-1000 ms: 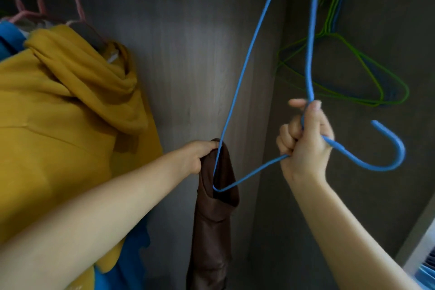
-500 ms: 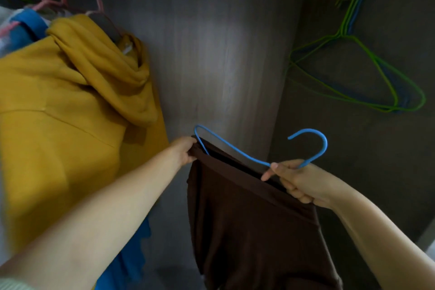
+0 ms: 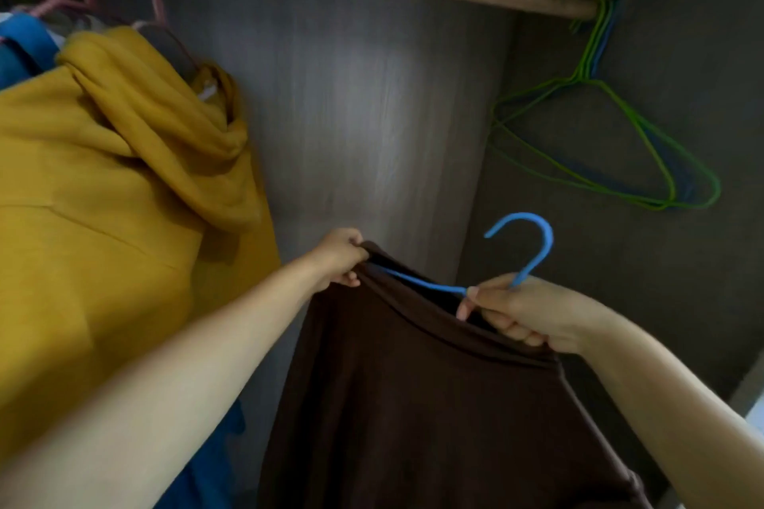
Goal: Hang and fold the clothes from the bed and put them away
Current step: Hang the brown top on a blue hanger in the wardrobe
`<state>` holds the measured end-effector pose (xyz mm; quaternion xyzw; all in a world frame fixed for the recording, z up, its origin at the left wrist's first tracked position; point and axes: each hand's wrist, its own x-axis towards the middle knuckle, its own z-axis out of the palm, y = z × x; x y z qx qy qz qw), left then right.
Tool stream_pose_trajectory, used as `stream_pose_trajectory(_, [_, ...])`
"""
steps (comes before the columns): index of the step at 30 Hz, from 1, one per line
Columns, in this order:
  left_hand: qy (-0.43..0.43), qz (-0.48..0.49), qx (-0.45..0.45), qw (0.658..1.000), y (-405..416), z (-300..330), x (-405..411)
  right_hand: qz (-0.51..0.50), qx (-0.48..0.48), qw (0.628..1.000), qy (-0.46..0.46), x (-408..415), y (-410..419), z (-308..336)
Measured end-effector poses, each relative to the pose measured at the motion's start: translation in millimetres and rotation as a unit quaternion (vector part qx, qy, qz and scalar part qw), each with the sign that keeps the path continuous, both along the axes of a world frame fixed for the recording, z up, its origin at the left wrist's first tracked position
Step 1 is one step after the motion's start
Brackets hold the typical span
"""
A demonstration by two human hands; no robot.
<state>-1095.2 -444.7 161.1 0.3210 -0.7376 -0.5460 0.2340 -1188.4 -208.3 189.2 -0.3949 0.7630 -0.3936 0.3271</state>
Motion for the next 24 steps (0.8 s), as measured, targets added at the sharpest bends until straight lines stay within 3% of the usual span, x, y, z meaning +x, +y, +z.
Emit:
stream_pose_trajectory(4, [-0.021, -0.063, -0.045, 0.997, 17, -1, 6, 0.03, 0.041, 0.999, -0.017, 8, -29, 2])
stream_pose_trajectory(7, [0.051, -0.066, 0.049, 0.995, 17, -3, 21, -0.028, -0.091, 0.993, -0.07, 5, -44, 16])
stream_pose_trajectory(11, [0.083, -0.055, 0.006, 0.995, 39, -1, 34, -0.111, -0.222, 0.956, -0.156, 13, -74, 39])
stream_pose_trajectory(14, [0.129, -0.129, 0.014, 0.983, 77, 8, 41, -0.108, -0.264, 0.94, -0.19, 35, -111, 54])
stream_pose_trajectory(17, [0.108, -0.143, -0.033, 0.983, 94, 14, 45, -0.075, -0.255, 0.956, -0.123, 54, -143, 72])
stream_pose_trajectory(20, [0.141, -0.034, -0.042, 0.989, 80, 31, 58, -0.031, -0.222, 0.974, 0.033, 72, -164, 95])
stream_pose_trajectory(24, [0.211, 0.093, -0.092, 0.969, 49, 69, 85, 0.028, -0.18, 0.953, 0.244, 105, -190, 126])
